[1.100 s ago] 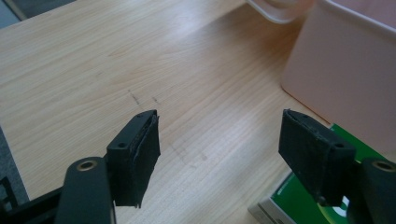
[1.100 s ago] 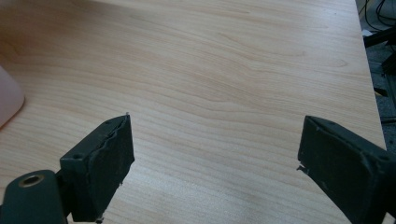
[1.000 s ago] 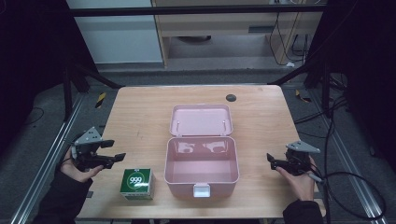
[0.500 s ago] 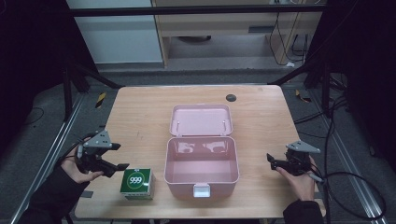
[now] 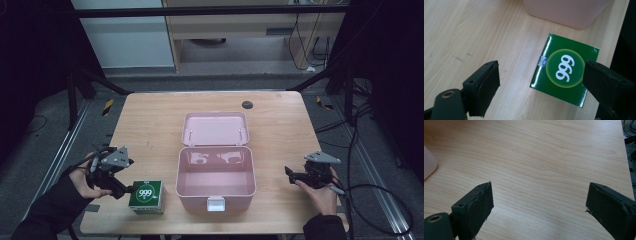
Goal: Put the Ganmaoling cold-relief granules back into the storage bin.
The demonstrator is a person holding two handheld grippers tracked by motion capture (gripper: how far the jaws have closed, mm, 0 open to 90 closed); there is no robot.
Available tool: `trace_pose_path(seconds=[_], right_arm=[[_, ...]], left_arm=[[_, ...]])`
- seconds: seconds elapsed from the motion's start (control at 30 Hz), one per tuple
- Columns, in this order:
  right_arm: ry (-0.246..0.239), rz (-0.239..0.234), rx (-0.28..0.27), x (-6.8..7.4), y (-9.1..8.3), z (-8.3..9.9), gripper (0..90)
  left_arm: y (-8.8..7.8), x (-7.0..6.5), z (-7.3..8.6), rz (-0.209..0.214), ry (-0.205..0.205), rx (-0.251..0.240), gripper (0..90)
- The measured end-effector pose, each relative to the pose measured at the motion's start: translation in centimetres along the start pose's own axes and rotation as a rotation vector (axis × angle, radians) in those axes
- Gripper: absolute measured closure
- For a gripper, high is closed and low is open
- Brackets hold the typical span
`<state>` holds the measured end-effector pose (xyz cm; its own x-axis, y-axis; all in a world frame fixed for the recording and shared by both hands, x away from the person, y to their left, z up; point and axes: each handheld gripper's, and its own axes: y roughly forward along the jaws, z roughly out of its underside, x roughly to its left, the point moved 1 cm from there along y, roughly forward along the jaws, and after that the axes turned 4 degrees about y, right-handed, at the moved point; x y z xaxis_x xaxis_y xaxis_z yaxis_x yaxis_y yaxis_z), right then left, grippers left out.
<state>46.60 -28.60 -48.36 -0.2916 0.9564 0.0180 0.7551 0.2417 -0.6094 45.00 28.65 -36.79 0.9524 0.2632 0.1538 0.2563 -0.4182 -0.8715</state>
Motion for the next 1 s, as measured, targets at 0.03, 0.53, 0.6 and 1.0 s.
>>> trace_pose_path(seconds=[0.03, 0.53, 0.6, 1.0], right_arm=[[0.0, -0.001, 0.0, 0.0, 0.0, 0.0, 7.6], [-0.015, -0.015, 0.024, 0.0, 0.2, 0.2, 6.2], [-0.019, -0.017, 0.025, 0.0, 0.3, 0.2, 6.0], [-0.033, -0.022, 0.045, 0.2, 0.4, 0.3, 4.8]], left_arm=[[0.1, -0.1, -0.1, 0.003, 0.008, 0.007, 13.3], [1.6, -1.2, -1.4, 0.04, 0.102, 0.114, 8.7], [1.7, -1.2, -1.4, 0.042, 0.105, 0.12, 8.2], [3.2, -1.8, -1.4, 0.085, 0.13, 0.155, 6.5]])
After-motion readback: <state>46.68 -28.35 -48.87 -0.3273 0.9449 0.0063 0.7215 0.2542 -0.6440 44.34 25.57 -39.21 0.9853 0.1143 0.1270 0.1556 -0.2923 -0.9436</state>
